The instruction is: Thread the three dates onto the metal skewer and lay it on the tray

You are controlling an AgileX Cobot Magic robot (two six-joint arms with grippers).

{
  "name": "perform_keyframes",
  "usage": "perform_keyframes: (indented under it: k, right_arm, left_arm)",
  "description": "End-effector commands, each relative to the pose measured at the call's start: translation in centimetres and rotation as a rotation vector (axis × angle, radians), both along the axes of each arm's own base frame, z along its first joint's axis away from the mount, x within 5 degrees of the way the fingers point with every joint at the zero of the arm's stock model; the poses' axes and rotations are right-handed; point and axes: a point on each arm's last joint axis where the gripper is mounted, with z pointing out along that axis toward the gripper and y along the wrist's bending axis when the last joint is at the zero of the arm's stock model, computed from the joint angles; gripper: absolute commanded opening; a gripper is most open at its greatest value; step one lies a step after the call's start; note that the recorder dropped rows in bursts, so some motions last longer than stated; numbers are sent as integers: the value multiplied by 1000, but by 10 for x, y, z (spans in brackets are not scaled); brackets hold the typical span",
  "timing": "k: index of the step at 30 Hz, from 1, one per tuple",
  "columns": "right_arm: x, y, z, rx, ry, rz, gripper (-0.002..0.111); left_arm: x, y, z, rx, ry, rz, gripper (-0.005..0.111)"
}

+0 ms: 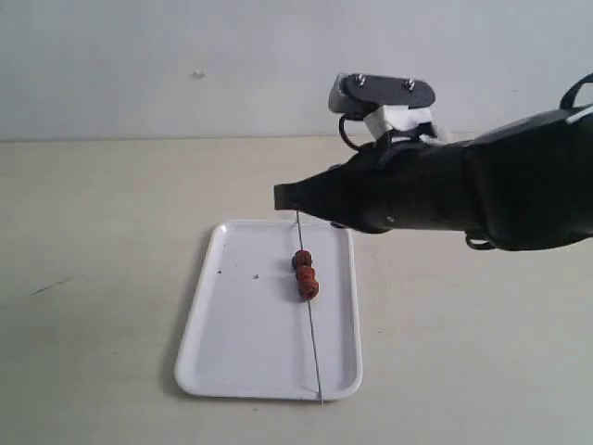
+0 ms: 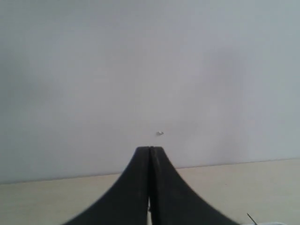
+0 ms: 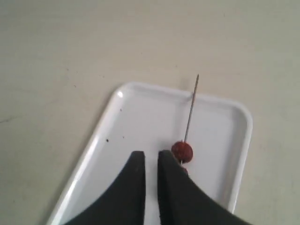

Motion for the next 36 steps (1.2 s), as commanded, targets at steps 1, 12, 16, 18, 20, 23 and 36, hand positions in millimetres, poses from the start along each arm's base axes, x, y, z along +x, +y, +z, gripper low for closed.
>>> perform_keyframes:
  k: [1, 12, 16, 18, 20, 23, 36]
  right_arm:
    - [-20, -12, 39, -53, -158, 76, 0]
    - [-142, -85, 112, -37, -603, 130, 0]
    - [-176, -105, 112, -13, -713, 121, 0]
    - [-190, -113, 108, 63, -727, 93, 0]
    - [-201, -120, 108, 119, -750, 75, 0]
    - [-216, -128, 114, 179, -808, 58, 0]
    - [-239, -143, 122, 199, -940, 44, 0]
  left_arm:
    - [-23, 10, -30, -55, -27, 53, 0]
    - [-41, 22, -79, -118, -46, 129, 0]
    - [-41, 22, -80, -117, -42, 129, 0]
    - [-41, 22, -80, -117, -42, 129, 0]
    - [-41, 22, -80, -117, -42, 129, 0]
    - [-41, 22, -80, -117, -42, 129, 0]
    - [-41, 22, -80, -115, -42, 129, 0]
